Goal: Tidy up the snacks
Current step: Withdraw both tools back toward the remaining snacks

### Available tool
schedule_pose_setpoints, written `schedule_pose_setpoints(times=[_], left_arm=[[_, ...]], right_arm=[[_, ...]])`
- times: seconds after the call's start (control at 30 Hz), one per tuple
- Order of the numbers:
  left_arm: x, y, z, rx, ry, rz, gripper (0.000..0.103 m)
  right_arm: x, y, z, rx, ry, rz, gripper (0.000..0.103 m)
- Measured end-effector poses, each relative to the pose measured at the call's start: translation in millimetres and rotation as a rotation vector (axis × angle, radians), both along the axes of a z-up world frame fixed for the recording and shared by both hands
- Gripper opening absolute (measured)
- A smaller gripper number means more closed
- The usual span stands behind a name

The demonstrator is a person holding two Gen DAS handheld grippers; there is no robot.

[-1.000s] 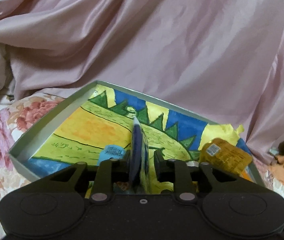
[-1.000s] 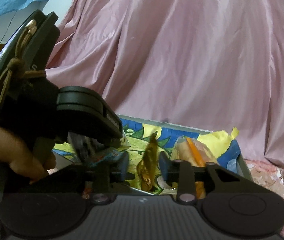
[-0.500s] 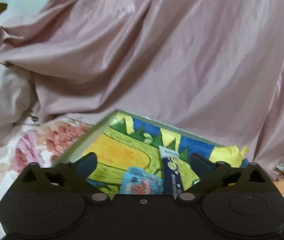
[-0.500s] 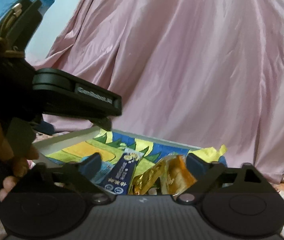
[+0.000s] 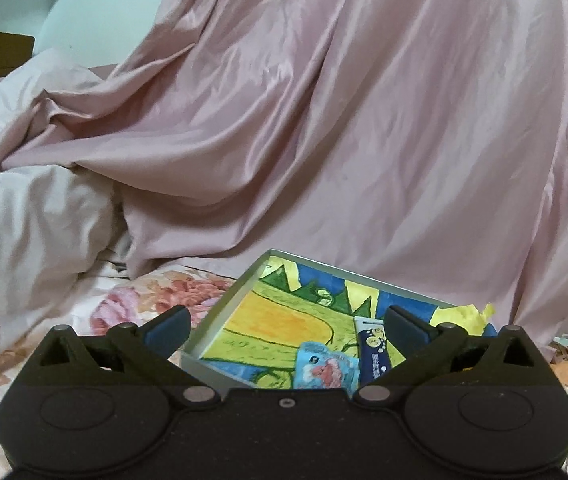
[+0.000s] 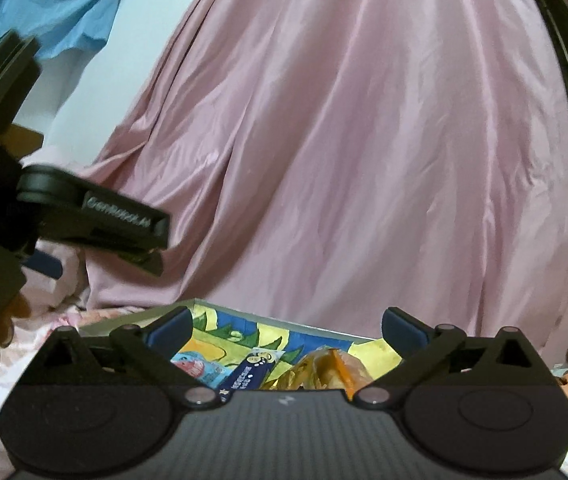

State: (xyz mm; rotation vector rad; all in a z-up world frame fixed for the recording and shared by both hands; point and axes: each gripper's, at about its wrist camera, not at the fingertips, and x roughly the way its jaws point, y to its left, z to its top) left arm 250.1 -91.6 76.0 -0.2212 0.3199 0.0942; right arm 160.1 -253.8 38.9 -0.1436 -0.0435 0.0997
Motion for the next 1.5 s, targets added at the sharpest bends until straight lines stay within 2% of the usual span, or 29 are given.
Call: schedule_pose_setpoints(times=[0.33,0.53,0.93,1.07,1.27,1.5], left_arm=[[-58.3,19.8,-1.5,0.017,-0.012,-0.004,0.102],[-89.7,37.2,-8.2,0.019,-0.001,-0.005,0.102],[-133.1,55.7,-29.6,0.018,0.014,-0.015,0.102],[-140.5,58.1,-37.6,0.038,0.032,-0.027,0.102],[-151.1,62.1,-54.6,0.061,0.079,-0.049,0.102],[-157.6,66.2,-73.2,0.072,0.124,-0.073,0.102]], right_arm=[[-37.6,1.9,7.0,0.012,0.012,-0.036,0.103],[-64.3,3.6,6.2,0.065,0.055,-0.04,0.103],[-106.8,17.6,-2.8,0.057,0.122,-0.036,0.103],[-111.1,21.1,-6.1,0.058,0.158,-0.034,0.103],[-109.6,27.1,-12.8,0.024,0.209,-0.069,0.103],[-100.3,36.7,-22.4,-0.034,0.288,-0.055,0.103]])
